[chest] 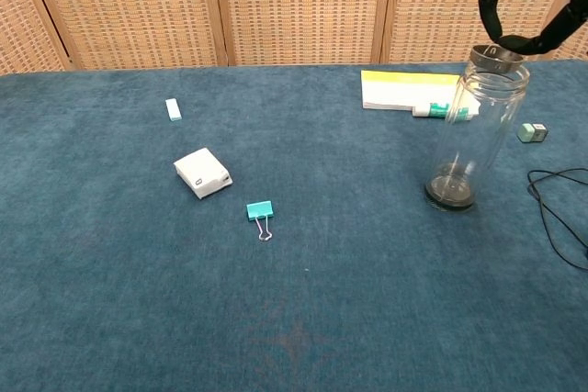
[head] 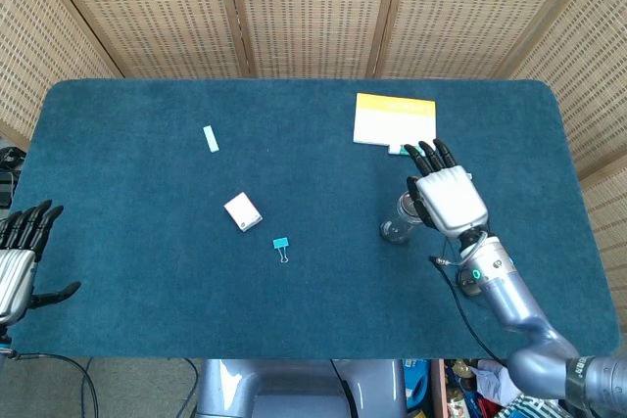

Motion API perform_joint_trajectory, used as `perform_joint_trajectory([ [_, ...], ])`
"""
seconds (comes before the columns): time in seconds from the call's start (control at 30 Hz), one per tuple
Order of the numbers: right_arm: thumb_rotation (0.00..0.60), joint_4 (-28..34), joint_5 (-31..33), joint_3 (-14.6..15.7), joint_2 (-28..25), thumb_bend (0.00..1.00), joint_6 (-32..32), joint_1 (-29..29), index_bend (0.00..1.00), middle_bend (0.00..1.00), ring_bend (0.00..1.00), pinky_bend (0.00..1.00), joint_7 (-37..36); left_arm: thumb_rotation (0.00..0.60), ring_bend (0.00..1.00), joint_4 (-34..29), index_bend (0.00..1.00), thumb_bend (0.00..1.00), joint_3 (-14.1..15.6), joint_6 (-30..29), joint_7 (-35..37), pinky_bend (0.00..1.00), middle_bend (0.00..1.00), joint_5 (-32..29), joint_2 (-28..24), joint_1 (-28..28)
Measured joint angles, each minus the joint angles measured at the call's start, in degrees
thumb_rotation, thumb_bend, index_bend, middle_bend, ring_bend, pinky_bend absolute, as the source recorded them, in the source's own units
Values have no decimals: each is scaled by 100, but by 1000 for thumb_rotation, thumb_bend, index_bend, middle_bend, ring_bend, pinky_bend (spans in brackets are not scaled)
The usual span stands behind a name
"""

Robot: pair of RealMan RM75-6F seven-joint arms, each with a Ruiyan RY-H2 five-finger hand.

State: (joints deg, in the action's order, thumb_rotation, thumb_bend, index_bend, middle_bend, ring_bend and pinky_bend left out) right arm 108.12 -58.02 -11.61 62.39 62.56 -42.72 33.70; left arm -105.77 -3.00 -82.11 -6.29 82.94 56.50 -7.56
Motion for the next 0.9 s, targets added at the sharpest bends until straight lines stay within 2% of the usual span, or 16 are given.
perform_joint_trajectory([
  [0.3, 600, -48, 89, 48, 63, 610, -9, -36, 710, 141, 0, 67, 94, 600, 0, 10, 0, 104, -8, 20, 29, 0, 0, -20, -10, -7],
  [0.33, 600, -45, 87, 54, 68, 610, -12, -41, 684, 132, 0, 68, 104, 600, 0, 11, 0, 105, -7, 24, 26, 0, 0, -21, -9, -9],
  [0.4, 600, -44, 87, 59, 75, 607, -9, -50, 538, 102, 0, 68, 128, 600, 0, 9, 0, 105, -8, 27, 3, 0, 0, -26, -6, -11],
  [0.47, 600, -35, 99, 74, 69, 514, -20, -64, 268, 55, 0, 68, 176, 600, 0, 3, 0, 105, -8, 21, -6, 0, 0, -27, -4, -10],
  [0.53, 600, -10, 129, 98, 32, 410, -60, -79, 125, 28, 0, 68, 231, 600, 0, 4, 0, 104, -10, 6, -4, 0, 0, -27, -4, -3],
  [0.57, 600, 13, 156, 104, 12, 367, -68, -82, 84, 22, 0, 68, 249, 600, 0, 7, 0, 105, -11, 5, 0, 0, 0, -31, -4, -1],
  [0.67, 600, 106, 191, 103, -46, 307, -21, -78, 50, 18, 0, 68, 271, 600, 0, 14, 0, 105, -11, 20, 9, 0, 0, -30, -6, -7],
  [0.9, 600, 204, 143, 97, -102, 306, 62, -46, 42, 18, 0, 68, 227, 600, 0, 13, 0, 104, -9, 9, 17, 0, 0, -22, -8, -2],
])
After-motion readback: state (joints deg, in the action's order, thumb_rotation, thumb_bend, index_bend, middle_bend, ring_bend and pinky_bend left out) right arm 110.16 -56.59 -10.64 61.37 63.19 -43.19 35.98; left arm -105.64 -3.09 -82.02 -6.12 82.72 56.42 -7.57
